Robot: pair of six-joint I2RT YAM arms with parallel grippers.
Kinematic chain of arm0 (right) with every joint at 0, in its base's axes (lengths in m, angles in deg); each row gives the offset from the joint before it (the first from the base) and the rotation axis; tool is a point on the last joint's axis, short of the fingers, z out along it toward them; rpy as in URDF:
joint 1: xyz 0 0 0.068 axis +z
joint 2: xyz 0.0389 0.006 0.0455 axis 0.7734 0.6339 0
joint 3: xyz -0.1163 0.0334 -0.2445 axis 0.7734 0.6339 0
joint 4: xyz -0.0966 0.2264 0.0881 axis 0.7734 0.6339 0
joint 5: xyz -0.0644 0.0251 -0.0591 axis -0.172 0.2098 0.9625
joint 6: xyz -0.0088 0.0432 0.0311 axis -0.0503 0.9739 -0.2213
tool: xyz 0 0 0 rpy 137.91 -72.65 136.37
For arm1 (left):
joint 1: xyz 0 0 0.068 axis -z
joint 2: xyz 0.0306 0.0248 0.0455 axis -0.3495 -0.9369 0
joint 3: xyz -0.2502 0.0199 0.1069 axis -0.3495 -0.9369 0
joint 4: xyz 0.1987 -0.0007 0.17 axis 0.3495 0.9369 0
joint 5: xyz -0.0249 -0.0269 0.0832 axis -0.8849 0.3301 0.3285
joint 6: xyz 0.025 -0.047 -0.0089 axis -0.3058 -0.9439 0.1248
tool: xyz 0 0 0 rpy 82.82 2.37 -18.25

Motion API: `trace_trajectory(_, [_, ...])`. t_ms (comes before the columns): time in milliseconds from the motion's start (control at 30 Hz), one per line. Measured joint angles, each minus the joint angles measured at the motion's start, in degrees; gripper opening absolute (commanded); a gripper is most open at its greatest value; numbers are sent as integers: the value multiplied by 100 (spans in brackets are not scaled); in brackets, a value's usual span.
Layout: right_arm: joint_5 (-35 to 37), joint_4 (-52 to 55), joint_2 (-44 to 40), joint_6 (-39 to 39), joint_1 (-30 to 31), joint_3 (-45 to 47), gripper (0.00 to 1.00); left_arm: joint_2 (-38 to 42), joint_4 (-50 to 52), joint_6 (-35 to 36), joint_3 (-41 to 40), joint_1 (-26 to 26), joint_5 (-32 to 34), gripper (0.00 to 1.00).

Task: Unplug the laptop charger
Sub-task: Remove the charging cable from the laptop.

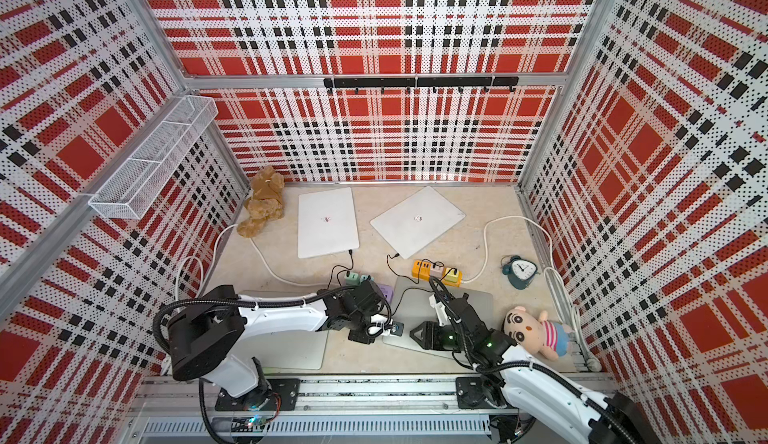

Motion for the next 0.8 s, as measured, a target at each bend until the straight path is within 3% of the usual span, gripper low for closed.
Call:
trace_trajectory(433, [55, 94, -81, -20, 0, -4, 51, 90, -9, -13, 0, -74, 330, 0])
trace_trajectory(567, [195, 426, -282, -44, 0, -85, 50, 243, -33, -37, 0, -50, 275, 7])
trace_trajectory(700, [407, 957, -612, -44, 0, -192, 51, 361, -52, -85, 0, 26, 251, 23])
trace_trajectory(800, [564, 1375, -879, -46, 0, -363, 51, 404, -55, -144, 0, 83, 234, 30])
